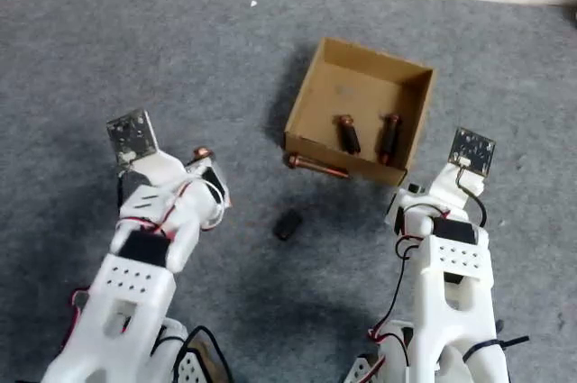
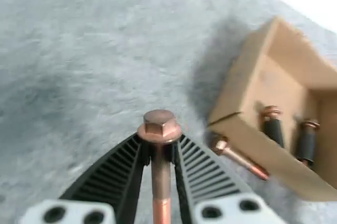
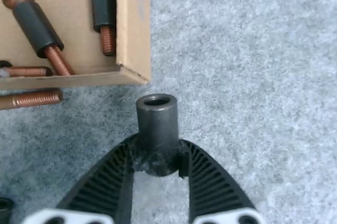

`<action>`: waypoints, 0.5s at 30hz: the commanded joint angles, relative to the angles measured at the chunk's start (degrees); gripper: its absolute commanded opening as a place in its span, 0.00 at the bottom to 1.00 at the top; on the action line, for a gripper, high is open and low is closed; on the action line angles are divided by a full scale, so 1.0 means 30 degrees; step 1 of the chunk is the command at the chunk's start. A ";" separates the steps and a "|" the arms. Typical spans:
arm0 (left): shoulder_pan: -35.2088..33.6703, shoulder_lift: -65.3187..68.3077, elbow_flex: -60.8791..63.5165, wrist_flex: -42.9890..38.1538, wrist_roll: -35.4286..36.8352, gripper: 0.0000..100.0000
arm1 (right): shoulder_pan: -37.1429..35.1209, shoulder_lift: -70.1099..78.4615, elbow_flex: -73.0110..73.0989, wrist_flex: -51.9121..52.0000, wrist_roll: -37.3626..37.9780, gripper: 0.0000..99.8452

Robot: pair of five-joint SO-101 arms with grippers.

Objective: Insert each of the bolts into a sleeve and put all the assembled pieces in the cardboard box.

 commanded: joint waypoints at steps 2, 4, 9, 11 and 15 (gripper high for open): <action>0.1245 -0.1861 -0.0044 -0.0821 -0.0264 0.00 | 0.0103 -0.0513 -0.0073 -0.0601 0.0000 0.00; 0.1245 -0.2359 -0.0190 -0.0850 -0.0293 0.00 | 0.0103 -0.0513 -0.0073 -0.0601 0.0000 0.00; 0.1275 -0.4059 -0.0689 -0.0879 -0.0293 0.00 | -0.0396 -0.0630 -0.0044 -0.0542 0.0000 0.00; 0.1275 -0.4850 -0.0601 -0.1289 -0.0293 0.00 | -0.1128 -0.0630 -0.0044 -0.0513 0.0000 0.00; 0.1275 -0.6081 -0.0513 -0.1524 -0.0293 0.00 | -0.2476 -0.0630 -0.0249 -0.0513 0.0000 0.00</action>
